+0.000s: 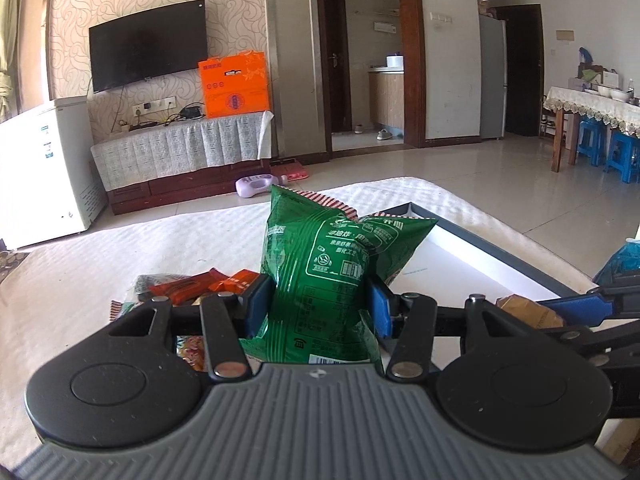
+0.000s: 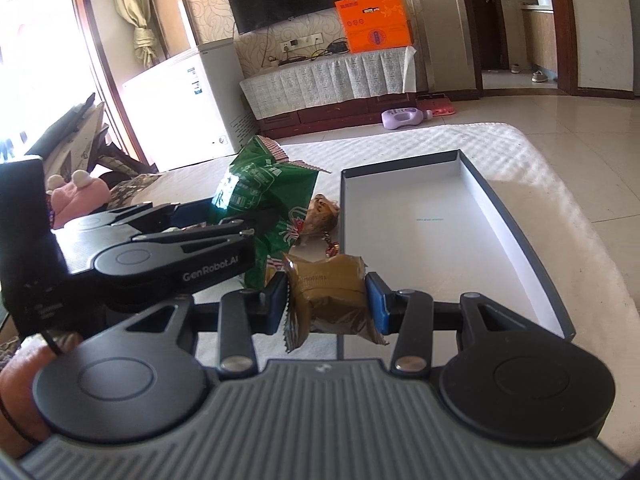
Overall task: Organize snacks
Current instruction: 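Carry the green bag and brown candy over the gray box with both tools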
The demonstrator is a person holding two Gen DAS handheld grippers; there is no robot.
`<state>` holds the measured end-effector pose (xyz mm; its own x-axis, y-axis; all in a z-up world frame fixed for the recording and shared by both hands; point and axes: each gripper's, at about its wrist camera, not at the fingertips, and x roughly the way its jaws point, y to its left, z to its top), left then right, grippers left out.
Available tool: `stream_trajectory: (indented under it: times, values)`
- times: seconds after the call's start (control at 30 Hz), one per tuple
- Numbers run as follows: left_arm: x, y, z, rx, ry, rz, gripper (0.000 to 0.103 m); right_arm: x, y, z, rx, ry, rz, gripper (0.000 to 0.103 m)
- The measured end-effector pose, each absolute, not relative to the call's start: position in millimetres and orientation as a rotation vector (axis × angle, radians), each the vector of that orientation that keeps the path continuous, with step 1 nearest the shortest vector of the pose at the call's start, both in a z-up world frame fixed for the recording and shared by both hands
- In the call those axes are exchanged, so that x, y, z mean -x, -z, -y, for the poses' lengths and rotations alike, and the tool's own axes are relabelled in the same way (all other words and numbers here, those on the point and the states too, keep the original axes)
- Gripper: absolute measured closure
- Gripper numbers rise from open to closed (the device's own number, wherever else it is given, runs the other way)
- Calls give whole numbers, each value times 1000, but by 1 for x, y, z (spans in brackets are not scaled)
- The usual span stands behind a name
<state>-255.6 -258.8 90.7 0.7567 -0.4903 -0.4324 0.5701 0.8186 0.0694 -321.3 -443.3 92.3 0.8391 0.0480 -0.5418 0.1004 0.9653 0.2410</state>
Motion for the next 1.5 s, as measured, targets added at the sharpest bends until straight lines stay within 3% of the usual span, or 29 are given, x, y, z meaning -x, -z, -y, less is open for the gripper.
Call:
stream_trajectory:
  times: [1.5]
  values:
    - [169,-41,403,-172,770,-517,46,306,-58,491,-240,191,-715,58]
